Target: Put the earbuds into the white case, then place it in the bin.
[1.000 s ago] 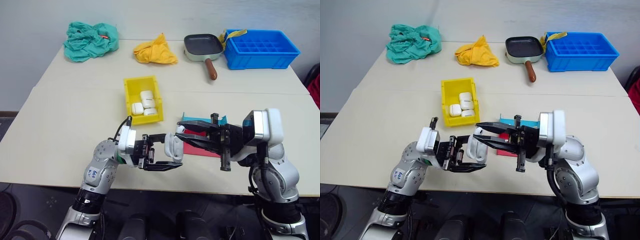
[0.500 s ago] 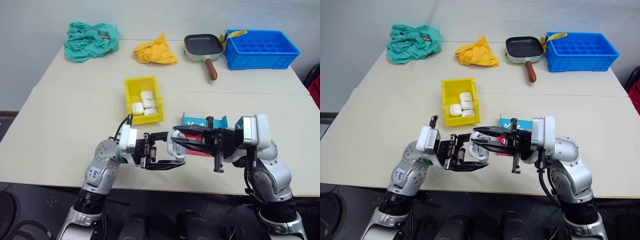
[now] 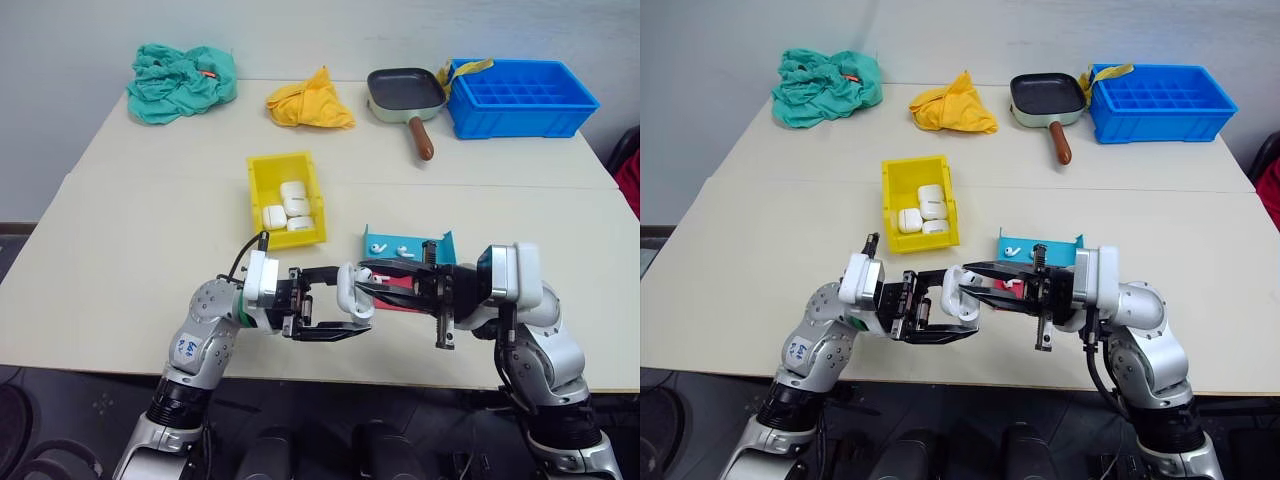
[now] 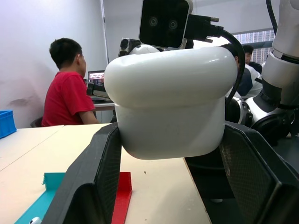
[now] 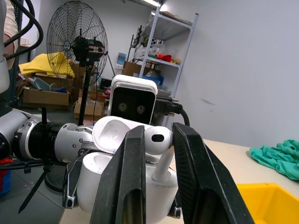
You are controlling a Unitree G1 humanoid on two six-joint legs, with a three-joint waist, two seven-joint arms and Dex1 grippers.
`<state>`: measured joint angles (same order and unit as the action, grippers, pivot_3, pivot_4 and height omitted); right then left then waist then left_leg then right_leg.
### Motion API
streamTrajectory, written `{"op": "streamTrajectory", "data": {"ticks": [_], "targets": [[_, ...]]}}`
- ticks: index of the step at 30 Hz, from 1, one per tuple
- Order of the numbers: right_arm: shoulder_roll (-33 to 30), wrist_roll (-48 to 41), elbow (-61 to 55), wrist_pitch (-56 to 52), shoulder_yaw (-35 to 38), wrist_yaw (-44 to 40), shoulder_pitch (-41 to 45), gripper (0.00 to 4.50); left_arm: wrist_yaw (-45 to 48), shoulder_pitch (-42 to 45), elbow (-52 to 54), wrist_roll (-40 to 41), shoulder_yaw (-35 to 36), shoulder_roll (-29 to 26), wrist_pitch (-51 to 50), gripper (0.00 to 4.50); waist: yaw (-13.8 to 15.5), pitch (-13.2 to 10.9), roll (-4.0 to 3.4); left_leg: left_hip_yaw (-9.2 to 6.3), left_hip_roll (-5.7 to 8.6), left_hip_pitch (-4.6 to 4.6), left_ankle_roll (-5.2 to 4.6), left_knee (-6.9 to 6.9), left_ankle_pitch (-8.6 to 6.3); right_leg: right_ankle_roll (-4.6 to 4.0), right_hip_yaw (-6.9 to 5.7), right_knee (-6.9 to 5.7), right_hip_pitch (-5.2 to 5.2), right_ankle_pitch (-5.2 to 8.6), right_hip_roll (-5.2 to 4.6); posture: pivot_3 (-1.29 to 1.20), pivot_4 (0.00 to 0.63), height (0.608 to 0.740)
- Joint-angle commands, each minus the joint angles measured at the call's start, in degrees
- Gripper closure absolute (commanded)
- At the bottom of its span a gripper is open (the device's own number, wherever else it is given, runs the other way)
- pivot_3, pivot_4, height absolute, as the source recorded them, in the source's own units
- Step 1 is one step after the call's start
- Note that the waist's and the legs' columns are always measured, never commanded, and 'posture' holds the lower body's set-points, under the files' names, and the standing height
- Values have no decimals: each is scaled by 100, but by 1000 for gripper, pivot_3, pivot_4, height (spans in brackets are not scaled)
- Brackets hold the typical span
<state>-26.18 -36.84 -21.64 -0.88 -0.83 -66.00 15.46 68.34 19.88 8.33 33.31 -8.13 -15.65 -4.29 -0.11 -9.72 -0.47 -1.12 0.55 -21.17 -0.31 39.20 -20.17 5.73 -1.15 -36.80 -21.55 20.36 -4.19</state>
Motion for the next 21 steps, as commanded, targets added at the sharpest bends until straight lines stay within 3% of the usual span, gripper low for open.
{"op": "streamTrajectory", "data": {"ticks": [1,8,15,19,21], "targets": [[-113,190,143,97,-28,-80,-131,4076,-28,117,281,157,88,78,119,1759,0,0,0,0,0,0,0,0,0,0,0,1,0,0,0,0,150,740],[-217,27,162,-131,-79,-55,-229,4076,-22,159,266,151,107,92,133,1759,2,0,0,0,0,0,0,0,0,0,0,3,0,0,0,0,150,740],[-416,-254,-33,-283,243,2,-141,1793,-9,153,191,94,203,79,159,1759,3,0,0,0,0,-1,0,0,0,0,0,7,1,0,-1,0,150,740],[-883,-592,-308,-621,813,128,-345,542,-61,23,66,53,351,-24,165,1759,31,-1,2,-1,0,-3,-1,0,0,0,-1,9,1,0,-3,0,150,740],[-1311,-756,-350,-834,1545,166,-824,36,65,-179,-56,-52,497,-219,325,1759,32,-1,2,-2,0,-4,-1,-1,0,0,-3,18,4,0,-2,0,150,740]]}}
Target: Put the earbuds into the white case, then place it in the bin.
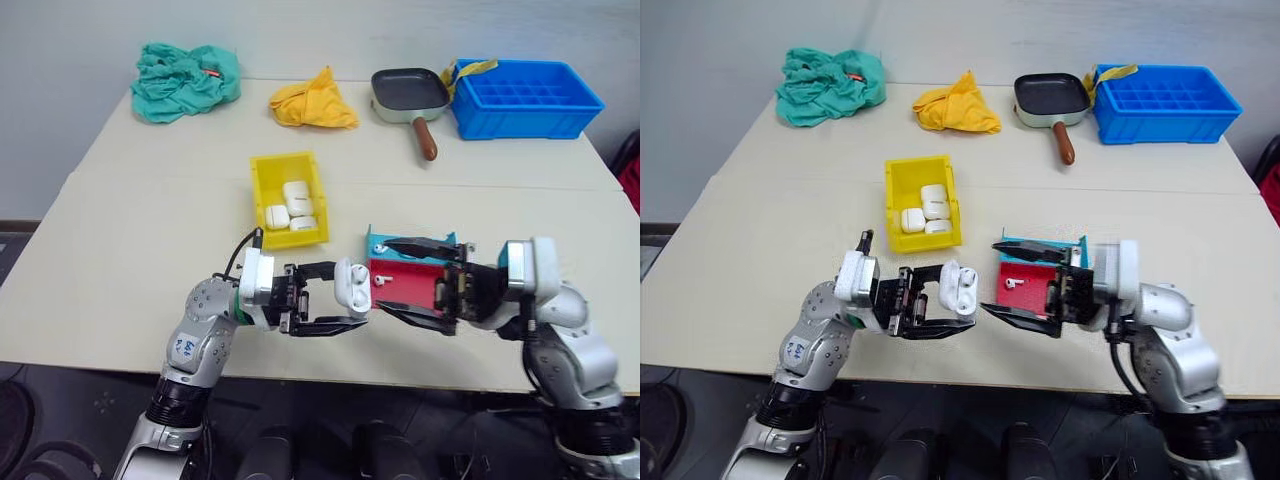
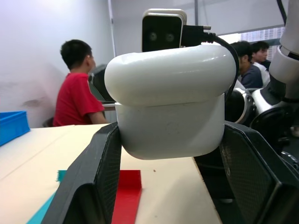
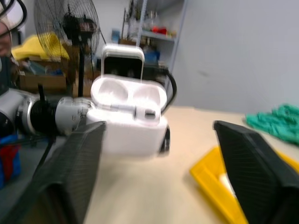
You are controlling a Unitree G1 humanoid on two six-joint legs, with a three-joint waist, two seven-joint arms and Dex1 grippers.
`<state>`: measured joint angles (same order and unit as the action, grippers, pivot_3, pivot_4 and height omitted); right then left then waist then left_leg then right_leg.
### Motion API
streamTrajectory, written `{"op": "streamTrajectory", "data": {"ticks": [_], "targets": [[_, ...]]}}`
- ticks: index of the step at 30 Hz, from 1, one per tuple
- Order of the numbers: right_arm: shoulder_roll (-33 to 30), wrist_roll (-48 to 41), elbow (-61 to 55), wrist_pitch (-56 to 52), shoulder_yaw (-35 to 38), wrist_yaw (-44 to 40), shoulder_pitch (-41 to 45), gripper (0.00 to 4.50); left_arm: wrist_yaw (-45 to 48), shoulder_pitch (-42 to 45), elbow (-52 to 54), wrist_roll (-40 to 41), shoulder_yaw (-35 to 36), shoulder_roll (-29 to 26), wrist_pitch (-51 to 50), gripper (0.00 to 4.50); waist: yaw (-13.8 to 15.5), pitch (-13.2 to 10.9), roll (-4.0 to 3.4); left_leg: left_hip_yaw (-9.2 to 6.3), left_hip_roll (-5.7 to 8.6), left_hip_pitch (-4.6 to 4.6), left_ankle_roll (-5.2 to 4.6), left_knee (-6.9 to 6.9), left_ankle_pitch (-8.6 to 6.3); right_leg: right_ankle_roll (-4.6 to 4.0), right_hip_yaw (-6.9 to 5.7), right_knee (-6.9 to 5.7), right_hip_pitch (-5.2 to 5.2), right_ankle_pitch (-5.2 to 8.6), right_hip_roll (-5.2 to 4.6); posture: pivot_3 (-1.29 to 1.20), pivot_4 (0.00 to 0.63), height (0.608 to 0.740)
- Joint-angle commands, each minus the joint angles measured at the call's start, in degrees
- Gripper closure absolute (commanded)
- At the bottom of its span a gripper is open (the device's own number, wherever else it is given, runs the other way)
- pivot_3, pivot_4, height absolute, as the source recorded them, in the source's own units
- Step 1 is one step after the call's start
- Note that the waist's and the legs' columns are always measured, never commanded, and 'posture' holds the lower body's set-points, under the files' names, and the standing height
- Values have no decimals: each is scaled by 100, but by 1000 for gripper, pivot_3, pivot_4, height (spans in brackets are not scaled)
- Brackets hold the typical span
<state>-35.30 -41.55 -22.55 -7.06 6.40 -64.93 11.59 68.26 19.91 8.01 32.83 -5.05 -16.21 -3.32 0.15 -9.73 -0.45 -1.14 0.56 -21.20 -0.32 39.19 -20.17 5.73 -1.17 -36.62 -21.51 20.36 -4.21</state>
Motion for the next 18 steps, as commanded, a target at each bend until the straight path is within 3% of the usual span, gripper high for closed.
{"op": "streamTrajectory", "data": {"ticks": [1,5,9,13,17,18], "targets": [[-635,-205,-142,-165,1270,-97,-783,36,104,-290,-85,-30,300,-275,286,1759,33,0,-1,0,0,0,0,-3,0,0,0,1,1,0,-1,0,150,740],[-1077,393,1206,553,2800,-670,-2145,36,36,-721,-100,-28,635,-591,452,1759,110,-6,10,4,0,4,-6,-12,-4,0,-3,10,10,0,1,0,150,740],[-1187,1182,2655,1369,3356,-519,-2636,36,-140,-1043,39,-17,803,-672,500,1759,117,-6,10,11,7,14,-20,-9,-2,0,7,31,28,0,-7,0,150,740],[-1297,1322,2898,1439,3214,-506,-2533,36,-283,-1257,196,-29,809,-679,525,1759,7,-5,5,16,5,18,-15,-16,2,0,12,34,26,0,-6,0,150,740],[-1909,1877,2115,242,2267,203,-1725,36,-389,-1310,270,-35,757,-672,524,1759,-150,-3,-15,30,1,28,-11,-15,10,0,25,17,25,0,-4,0,150,740],[-2049,1860,1806,-341,1808,418,-1109,36,-405,-1317,286,-36,742,-668,526,1759,-188,-3,-15,29,1,32,-8,-15,12,0,25,12,25,0,-4,0,150,740]]}}
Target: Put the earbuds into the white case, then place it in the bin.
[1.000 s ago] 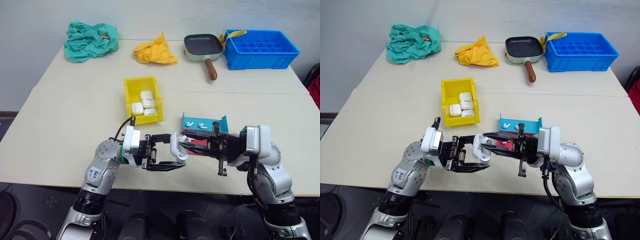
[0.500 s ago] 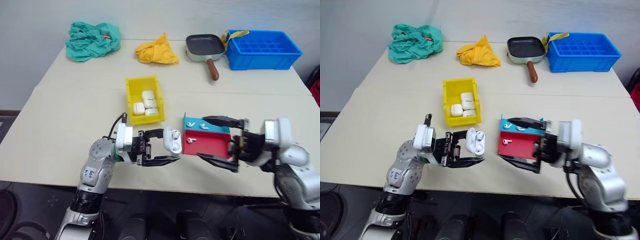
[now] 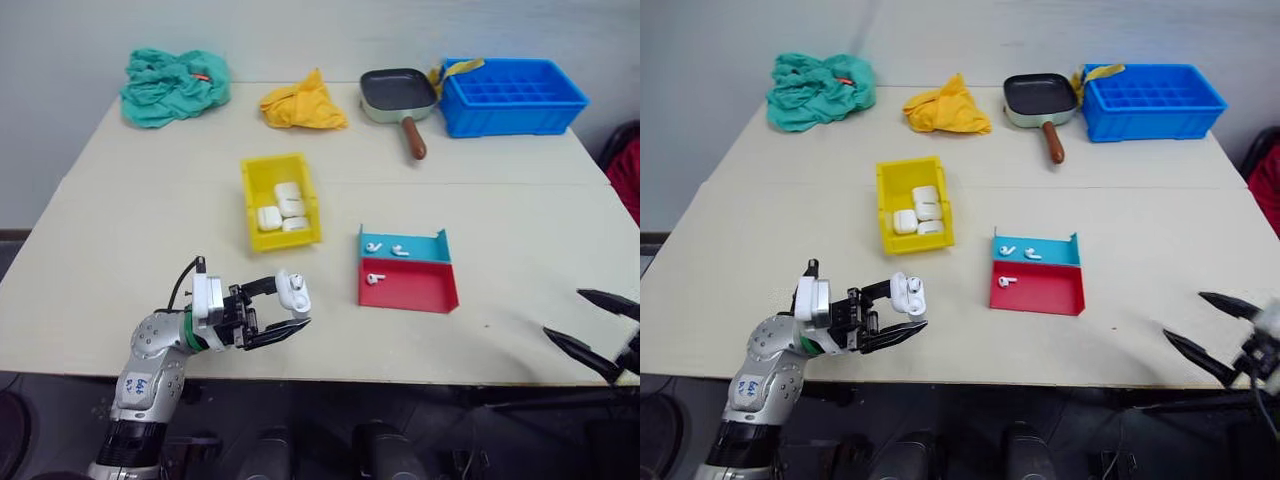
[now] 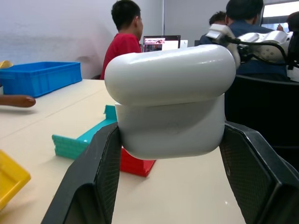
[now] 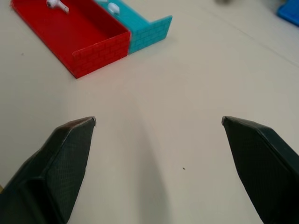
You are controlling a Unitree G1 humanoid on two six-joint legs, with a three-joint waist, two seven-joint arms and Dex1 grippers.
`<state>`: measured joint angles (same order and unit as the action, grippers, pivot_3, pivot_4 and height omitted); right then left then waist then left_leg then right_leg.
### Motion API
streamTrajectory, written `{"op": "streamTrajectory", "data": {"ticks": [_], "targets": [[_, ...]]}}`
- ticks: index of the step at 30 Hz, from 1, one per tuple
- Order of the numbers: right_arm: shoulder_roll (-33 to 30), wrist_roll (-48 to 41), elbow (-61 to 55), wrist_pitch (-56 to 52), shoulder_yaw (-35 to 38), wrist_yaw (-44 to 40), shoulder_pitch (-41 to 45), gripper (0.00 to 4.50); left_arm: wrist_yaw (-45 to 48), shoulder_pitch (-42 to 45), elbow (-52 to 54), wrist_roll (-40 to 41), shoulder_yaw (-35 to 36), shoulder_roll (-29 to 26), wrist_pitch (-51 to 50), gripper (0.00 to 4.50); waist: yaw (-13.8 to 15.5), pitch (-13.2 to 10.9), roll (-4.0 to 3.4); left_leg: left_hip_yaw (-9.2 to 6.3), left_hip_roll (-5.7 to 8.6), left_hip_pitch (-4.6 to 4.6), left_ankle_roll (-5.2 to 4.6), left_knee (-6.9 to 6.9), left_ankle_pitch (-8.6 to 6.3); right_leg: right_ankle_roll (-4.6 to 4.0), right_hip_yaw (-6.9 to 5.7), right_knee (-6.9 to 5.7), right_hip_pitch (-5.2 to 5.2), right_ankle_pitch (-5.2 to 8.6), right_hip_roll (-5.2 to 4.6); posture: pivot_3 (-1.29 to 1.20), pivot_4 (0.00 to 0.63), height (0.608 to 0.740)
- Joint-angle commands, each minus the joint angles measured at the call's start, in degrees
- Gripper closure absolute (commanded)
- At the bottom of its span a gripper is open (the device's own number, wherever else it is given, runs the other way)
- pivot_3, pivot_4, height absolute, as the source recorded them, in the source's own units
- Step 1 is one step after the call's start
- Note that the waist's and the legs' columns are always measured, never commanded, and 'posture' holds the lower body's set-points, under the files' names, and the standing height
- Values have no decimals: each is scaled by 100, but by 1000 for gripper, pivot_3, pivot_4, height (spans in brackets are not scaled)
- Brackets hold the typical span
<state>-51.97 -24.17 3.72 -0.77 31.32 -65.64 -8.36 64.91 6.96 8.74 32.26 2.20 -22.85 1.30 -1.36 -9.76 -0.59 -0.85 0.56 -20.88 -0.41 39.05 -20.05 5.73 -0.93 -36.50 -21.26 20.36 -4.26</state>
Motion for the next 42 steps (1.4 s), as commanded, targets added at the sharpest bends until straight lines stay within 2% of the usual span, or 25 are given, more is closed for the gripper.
{"op": "streamTrajectory", "data": {"ticks": [1,5,9,12,13,14,17,23,42], "targets": [[-467,94,-1029,-1387,-995,642,1330,36,-86,-24,226,20,3,0,65,1759,-46,-1,1,0,-1,8,5,0,2,0,1,-7,0,0,1,0,150,740],[-773,503,-1244,-2184,-2467,245,2965,36,-146,9,245,43,-48,28,73,1759,10,-2,-1,-12,-3,13,16,-9,5,-8,-8,-26,-15,4,3,0,150,740],[-343,754,-718,-3287,-3769,-17,4853,36,-115,57,269,62,-170,58,35,1759,140,-5,3,-28,-1,-34,14,0,0,-9,-21,-10,-42,4,-2,0,150,740],[-84,1150,-145,-3300,-4392,-237,5559,557,-118,77,268,34,-221,13,-35,1759,194,-5,4,-33,9,-40,6,2,-5,-8,-30,-3,-42,4,-14,0,150,740],[-16,1286,68,-3212,-4565,-327,5727,981,-89,85,261,9,-243,-17,-26,1759,211,-5,4,-38,16,-42,3,0,-6,-8,-32,-2,-42,4,-19,0,150,740],[26,1377,214,-3145,-4669,-395,5831,1209,-68,92,254,-9,-258,-36,-16,1759,215,-6,5,-39,17,-42,-1,-1,-8,-8,-33,-2,-42,4,-20,0,150,740],[277,1886,1004,-2750,-5072,-458,6248,2271,-100,73,267,28,-230,-40,-15,1759,201,-6,5,-38,26,-44,-7,-1,-12,-7,-34,-1,-43,4,-26,0,150,740],[681,2435,1909,-2273,-5431,-729,6727,2271,-180,-40,359,18,-234,8,31,1759,112,-6,5,-37,27,-43,-6,0,-11,-6,-40,-5,-44,3,-25,0,150,740],[1461,3569,3320,-1816,-5883,-1163,7340,2271,-314,-131,441,-48,-386,99,110,1759,101,-6,4,-37,27,-42,-3,4,-10,-6,-40,-30,-52,3,-26,0,150,740]]}}
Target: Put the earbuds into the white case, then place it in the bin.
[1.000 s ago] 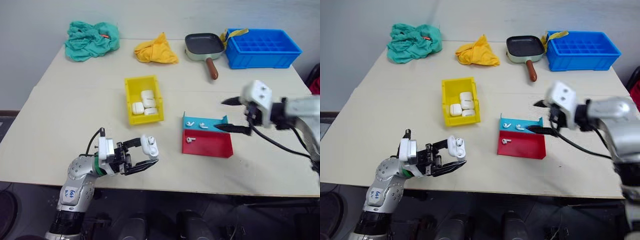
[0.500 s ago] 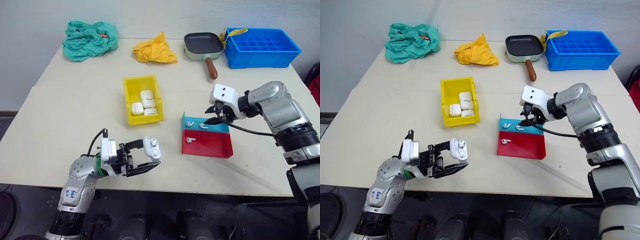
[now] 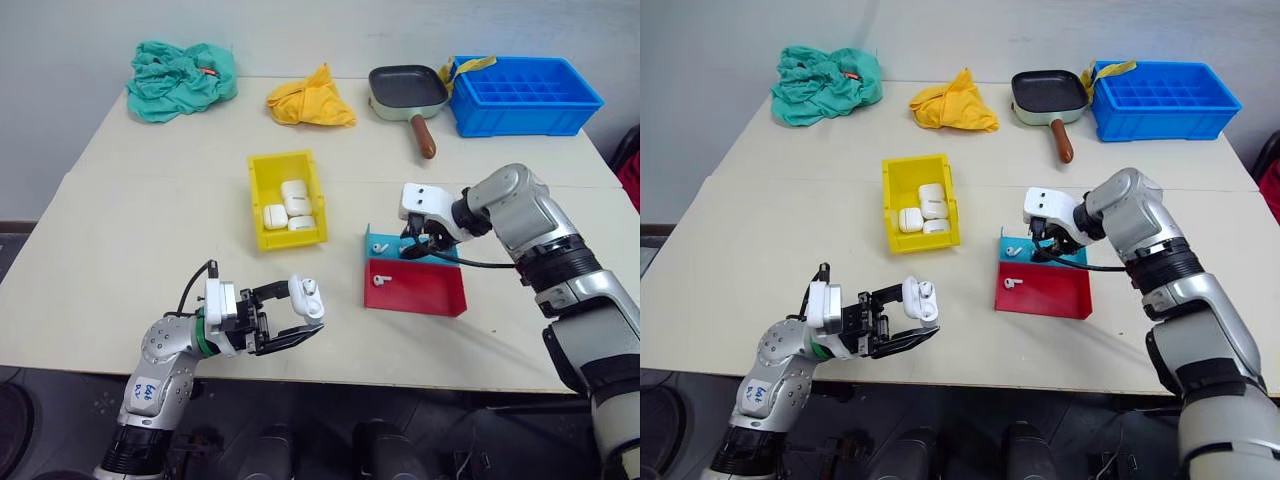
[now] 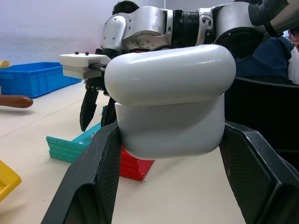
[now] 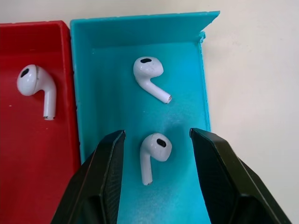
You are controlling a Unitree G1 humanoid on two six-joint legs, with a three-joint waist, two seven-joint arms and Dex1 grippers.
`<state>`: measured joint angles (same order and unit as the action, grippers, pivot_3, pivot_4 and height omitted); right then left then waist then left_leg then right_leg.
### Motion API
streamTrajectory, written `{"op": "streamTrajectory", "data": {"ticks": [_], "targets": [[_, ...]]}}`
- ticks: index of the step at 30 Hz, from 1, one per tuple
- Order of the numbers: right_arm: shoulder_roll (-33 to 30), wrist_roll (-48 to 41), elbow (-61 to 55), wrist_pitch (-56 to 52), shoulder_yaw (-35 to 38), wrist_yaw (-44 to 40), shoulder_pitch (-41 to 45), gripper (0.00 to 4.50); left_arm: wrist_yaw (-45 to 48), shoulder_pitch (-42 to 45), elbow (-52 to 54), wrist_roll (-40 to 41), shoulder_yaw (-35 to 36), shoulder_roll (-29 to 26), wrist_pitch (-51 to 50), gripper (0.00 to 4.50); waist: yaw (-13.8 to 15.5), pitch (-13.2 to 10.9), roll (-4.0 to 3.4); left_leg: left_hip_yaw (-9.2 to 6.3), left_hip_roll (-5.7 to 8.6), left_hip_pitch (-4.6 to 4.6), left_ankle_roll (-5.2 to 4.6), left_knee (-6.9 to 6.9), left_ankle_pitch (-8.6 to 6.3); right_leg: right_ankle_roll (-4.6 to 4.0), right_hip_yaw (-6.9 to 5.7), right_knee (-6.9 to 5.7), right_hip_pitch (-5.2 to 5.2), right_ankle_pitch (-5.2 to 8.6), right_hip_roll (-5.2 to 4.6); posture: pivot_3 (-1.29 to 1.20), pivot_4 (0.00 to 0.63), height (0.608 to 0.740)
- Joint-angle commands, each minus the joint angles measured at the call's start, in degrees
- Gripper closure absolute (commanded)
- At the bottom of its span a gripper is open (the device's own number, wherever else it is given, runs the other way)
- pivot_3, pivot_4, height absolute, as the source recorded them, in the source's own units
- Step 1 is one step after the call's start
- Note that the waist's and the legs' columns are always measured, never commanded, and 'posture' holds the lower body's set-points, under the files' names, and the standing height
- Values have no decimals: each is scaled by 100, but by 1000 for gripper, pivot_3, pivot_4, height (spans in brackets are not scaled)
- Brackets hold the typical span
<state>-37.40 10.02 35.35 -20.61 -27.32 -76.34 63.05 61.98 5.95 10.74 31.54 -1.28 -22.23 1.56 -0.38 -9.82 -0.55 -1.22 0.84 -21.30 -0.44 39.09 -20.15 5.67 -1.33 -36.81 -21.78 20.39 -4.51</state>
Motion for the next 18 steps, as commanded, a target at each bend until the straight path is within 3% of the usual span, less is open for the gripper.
{"op": "streamTrajectory", "data": {"ticks": [1,18], "targets": [[34,187,244,220,-12,-89,221,2271,-21,-30,241,24,-33,35,83,1759,6,0,0,0,1,0,0,0,0,0,0,-1,0,0,0,0,150,740],[256,475,972,632,25,-139,344,2271,1,-43,235,86,84,-62,48,1759,-117,0,0,0,1,1,3,2,1,0,0,-10,-4,0,-1,0,150,740]]}}
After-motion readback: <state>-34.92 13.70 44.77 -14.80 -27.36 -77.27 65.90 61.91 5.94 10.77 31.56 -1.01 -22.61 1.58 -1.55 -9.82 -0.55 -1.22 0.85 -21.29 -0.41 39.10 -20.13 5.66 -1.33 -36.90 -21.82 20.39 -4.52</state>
